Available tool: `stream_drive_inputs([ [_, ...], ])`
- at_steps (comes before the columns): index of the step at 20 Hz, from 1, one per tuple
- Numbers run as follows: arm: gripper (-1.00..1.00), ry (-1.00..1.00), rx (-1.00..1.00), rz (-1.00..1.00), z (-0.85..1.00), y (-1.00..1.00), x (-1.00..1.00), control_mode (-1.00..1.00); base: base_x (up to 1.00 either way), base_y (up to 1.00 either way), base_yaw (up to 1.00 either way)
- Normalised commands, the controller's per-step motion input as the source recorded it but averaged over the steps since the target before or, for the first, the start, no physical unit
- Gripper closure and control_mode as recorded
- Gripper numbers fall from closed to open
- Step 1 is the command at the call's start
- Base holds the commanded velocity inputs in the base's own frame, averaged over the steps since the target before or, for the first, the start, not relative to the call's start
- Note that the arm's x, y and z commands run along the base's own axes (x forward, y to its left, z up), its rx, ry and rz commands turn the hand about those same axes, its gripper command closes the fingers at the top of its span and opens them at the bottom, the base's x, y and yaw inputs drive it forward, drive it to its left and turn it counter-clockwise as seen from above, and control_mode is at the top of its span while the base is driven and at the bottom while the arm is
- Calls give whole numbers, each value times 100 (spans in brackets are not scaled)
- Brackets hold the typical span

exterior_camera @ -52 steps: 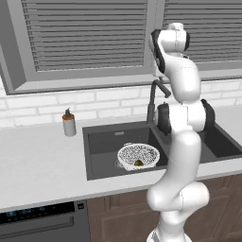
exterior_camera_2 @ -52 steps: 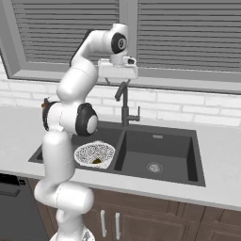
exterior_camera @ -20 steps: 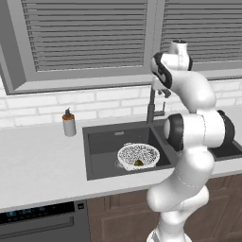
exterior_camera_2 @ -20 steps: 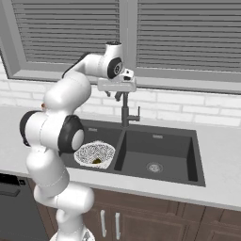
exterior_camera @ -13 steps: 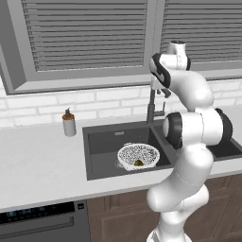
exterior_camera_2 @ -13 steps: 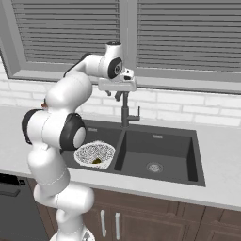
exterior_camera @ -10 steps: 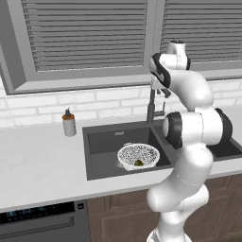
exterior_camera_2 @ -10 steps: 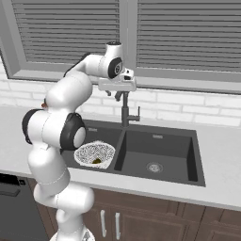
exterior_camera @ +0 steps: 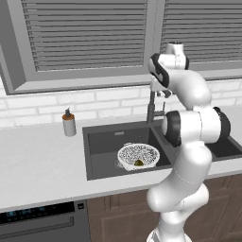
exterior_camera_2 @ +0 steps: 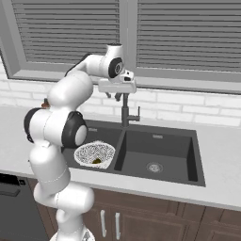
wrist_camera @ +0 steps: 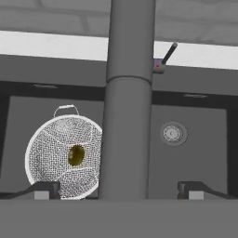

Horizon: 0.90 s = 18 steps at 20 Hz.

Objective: Put the colander in the sink, put the kiwi in the colander, and turn on the sink faucet and pour water over the colander.

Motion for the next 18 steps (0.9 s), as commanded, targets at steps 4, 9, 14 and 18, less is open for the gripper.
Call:
stream_drive_inputs([
  [4,-100,10,0,0,-7,0,0,-100,0,0,0],
  [9,-100,6,0,0,-16,3,0,-100,0,0,0],
  [14,-100,4,0,0,-18,20,0,-100,0,0,0],
  [18,-100,4,0,0,-12,37,0,-100,0,0,0],
])
